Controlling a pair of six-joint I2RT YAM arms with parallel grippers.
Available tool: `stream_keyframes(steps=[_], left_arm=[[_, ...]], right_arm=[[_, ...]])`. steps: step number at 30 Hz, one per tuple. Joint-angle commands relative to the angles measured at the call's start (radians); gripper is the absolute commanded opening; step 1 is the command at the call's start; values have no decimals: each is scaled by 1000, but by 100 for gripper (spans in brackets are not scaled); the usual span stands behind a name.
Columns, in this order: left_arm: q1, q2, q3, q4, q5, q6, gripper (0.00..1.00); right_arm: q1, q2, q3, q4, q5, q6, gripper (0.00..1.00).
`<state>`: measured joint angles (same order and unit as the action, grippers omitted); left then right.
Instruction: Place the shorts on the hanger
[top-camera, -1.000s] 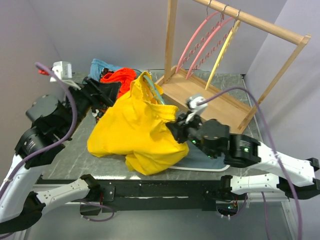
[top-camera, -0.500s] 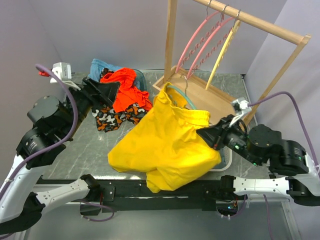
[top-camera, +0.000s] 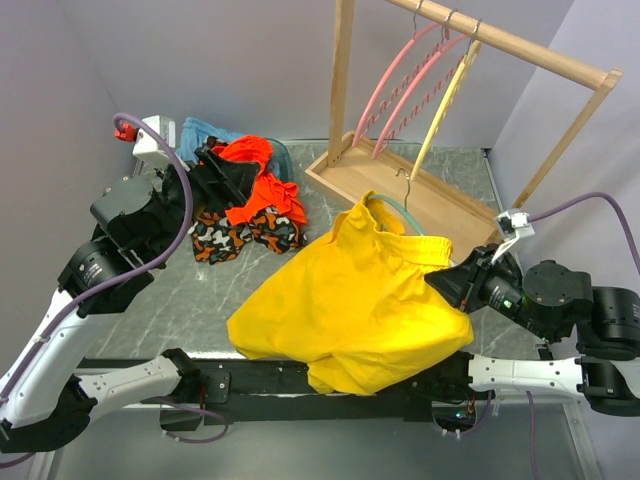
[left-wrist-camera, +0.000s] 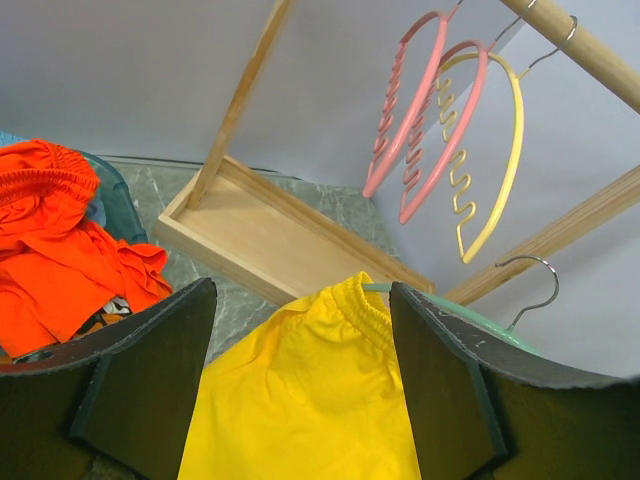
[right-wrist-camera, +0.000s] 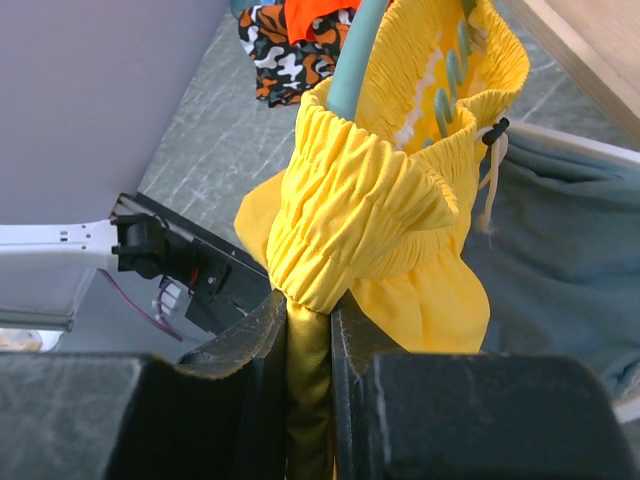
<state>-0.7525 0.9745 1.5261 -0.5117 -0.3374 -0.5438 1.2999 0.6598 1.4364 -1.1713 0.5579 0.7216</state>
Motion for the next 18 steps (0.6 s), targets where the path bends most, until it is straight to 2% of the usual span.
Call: stream_keyframes(steps=[1, 11, 18], left_arm=[[1, -3, 16, 55, 5, -8, 75], [1, 1, -6, 65, 12, -15, 75], [1, 6, -40, 79, 23, -27, 75]], right_arm=[[-1, -41, 71, -17, 60, 51, 0], [-1, -101, 88, -80, 163, 99, 0], [-1, -155, 71, -9, 253, 99, 0]])
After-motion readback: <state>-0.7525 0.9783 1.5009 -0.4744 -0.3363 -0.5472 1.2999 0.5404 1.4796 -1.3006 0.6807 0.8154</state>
